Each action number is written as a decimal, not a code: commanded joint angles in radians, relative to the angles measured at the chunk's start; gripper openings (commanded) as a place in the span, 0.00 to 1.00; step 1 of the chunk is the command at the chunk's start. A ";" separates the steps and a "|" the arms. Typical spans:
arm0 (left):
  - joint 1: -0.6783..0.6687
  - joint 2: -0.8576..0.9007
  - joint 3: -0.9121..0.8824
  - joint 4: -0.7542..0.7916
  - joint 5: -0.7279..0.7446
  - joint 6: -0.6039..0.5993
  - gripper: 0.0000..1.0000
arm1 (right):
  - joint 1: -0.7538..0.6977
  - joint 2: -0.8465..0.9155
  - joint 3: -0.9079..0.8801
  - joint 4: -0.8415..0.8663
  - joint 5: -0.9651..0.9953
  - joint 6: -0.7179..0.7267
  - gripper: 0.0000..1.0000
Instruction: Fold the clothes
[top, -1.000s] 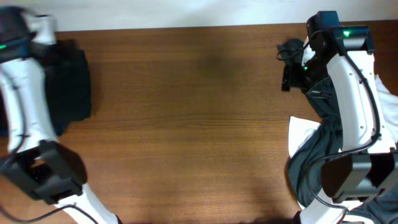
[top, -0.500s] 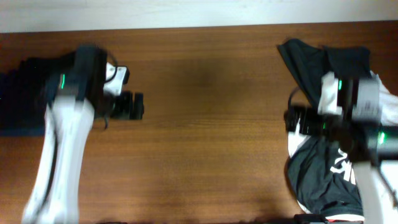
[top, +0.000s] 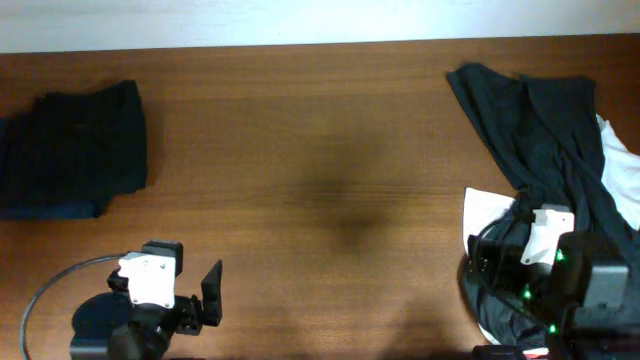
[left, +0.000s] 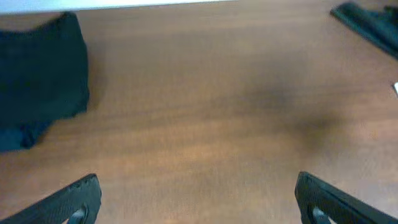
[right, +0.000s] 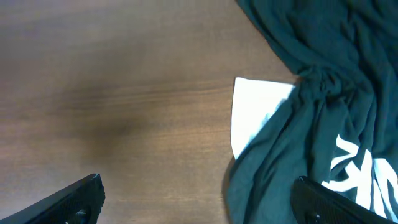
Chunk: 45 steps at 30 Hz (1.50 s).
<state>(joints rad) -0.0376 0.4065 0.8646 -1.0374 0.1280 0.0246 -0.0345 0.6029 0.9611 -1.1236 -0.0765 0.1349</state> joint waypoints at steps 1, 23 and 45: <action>0.000 -0.006 -0.004 -0.069 0.007 -0.010 0.99 | 0.036 -0.145 -0.011 0.017 0.046 -0.008 0.99; 0.000 -0.006 -0.004 -0.131 0.007 -0.010 0.99 | 0.007 -0.597 -0.956 1.042 0.086 -0.026 0.99; 0.005 -0.402 -0.856 0.974 -0.084 -0.010 0.99 | 0.007 -0.597 -0.956 1.042 0.086 -0.026 0.99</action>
<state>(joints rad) -0.0372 0.0124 0.0307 -0.0074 0.0597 0.0174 -0.0238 0.0113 0.0109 -0.0750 0.0071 0.1043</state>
